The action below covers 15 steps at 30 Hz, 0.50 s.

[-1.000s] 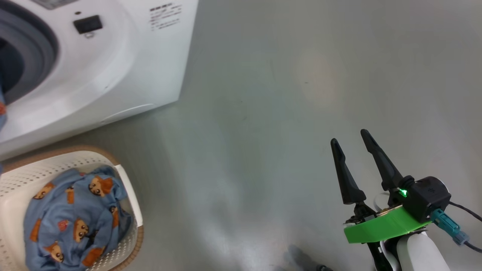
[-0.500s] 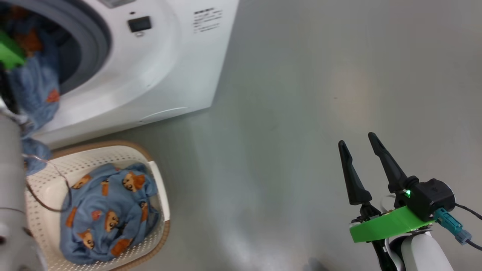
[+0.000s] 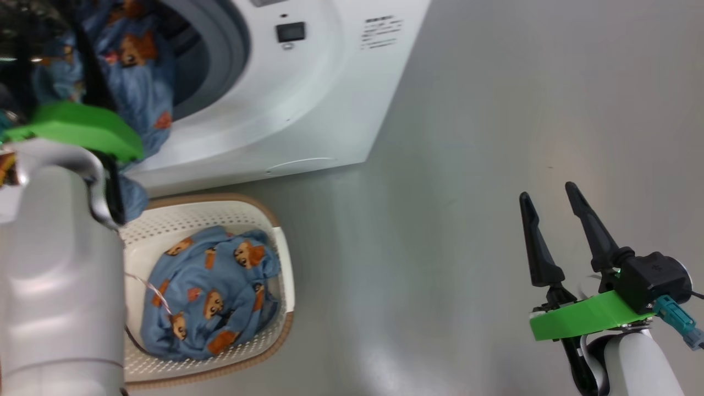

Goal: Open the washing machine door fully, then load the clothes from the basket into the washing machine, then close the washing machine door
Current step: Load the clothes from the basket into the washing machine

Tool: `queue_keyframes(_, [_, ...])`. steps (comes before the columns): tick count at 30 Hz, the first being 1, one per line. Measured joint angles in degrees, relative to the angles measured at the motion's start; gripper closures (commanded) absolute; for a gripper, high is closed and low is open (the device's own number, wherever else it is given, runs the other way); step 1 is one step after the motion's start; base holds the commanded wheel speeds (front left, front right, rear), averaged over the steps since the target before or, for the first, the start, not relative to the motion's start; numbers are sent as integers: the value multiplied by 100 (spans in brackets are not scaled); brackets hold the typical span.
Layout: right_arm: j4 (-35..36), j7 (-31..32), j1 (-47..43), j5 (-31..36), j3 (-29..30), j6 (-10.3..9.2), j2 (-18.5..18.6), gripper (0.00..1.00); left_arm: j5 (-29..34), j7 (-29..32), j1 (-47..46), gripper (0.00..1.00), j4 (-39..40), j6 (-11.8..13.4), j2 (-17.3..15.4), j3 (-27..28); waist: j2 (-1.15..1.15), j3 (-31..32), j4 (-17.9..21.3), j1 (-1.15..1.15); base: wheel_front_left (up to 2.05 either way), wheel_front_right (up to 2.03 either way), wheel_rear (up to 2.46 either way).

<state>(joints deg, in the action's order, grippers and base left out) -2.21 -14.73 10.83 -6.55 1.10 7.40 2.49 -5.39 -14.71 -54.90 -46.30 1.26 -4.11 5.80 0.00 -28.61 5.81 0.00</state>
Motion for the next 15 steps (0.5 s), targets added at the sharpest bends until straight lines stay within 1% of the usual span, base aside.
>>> queue_keyframes(1, [0,0,1,3,19,1,1,0,-1,0,105,0,94,-47,47,-42,0,4,-58,0,0,0,0])
queue_keyframes(6, [13,0,7,108,202,0,12,0,7,0,750,0,684,-62,169,-299,0,9,-322,0,0,0,0])
queue_keyframes(8, [29,0,8,192,254,1,14,0,-54,1,1221,0,1021,-102,246,-434,0,8,-465,0,0,0,0])
queue_keyframes(11, [26,0,10,303,287,0,18,0,-158,0,1657,0,1358,-102,256,-533,0,9,-587,0,0,0,0])
queue_keyframes(12, [26,0,10,303,287,0,18,0,-158,0,1657,0,1358,-102,256,-533,0,9,-587,0,0,0,0])
queue_keyframes(15, [18,0,11,348,323,0,19,0,-381,1,2019,0,1726,-93,259,-623,0,23,-692,0,0,0,0])
